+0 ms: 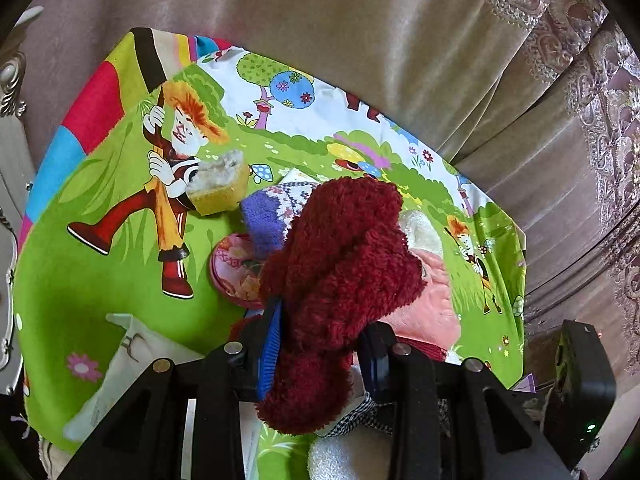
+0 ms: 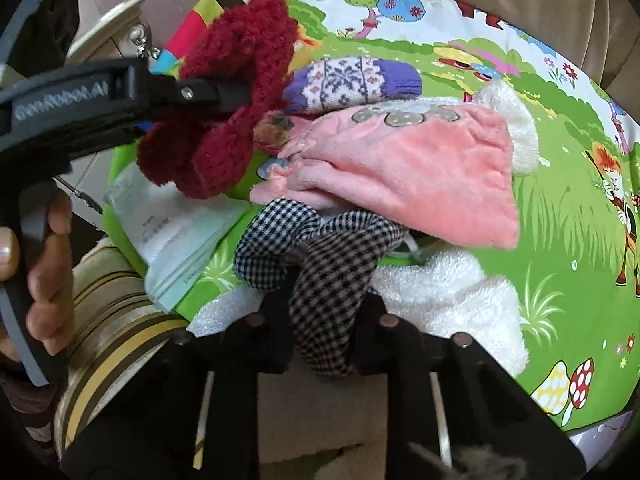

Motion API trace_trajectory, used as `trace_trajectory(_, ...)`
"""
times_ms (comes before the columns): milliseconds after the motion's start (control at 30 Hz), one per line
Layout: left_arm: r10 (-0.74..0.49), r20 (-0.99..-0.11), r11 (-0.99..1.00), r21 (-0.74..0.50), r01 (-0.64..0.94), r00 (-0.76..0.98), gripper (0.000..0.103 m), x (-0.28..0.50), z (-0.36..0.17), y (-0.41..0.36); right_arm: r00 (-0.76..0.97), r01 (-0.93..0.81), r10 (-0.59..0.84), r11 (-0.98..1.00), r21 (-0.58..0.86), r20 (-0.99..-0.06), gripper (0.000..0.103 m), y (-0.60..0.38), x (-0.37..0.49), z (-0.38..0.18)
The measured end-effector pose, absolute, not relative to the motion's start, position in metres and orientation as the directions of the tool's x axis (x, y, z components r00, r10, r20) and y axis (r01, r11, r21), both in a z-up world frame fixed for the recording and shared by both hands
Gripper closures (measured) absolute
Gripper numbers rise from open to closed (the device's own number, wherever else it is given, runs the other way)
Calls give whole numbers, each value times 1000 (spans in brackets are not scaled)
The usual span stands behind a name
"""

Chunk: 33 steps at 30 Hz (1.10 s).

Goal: Organize soft objects
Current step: 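Grasp the gingham cloth with the right tool while the left tool holds the red knit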

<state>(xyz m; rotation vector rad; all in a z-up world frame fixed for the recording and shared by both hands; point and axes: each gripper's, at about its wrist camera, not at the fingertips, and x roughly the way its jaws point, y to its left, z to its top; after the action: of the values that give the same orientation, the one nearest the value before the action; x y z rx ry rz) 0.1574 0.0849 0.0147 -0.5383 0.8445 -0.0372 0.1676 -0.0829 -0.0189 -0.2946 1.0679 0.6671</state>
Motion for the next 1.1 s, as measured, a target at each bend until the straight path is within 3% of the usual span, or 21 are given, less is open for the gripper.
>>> trace_trajectory(600, -269, -638, 855, -504, -127, 722, 68, 136, 38, 59, 423, -555, 464, 812, 183, -778, 81, -153, 137, 41)
trace_trajectory(1100, -380, -625, 860, -510, 12, 681, 68, 128, 54, -14, 522, -396, 419, 890, 224, -743, 81, -244, 123, 61)
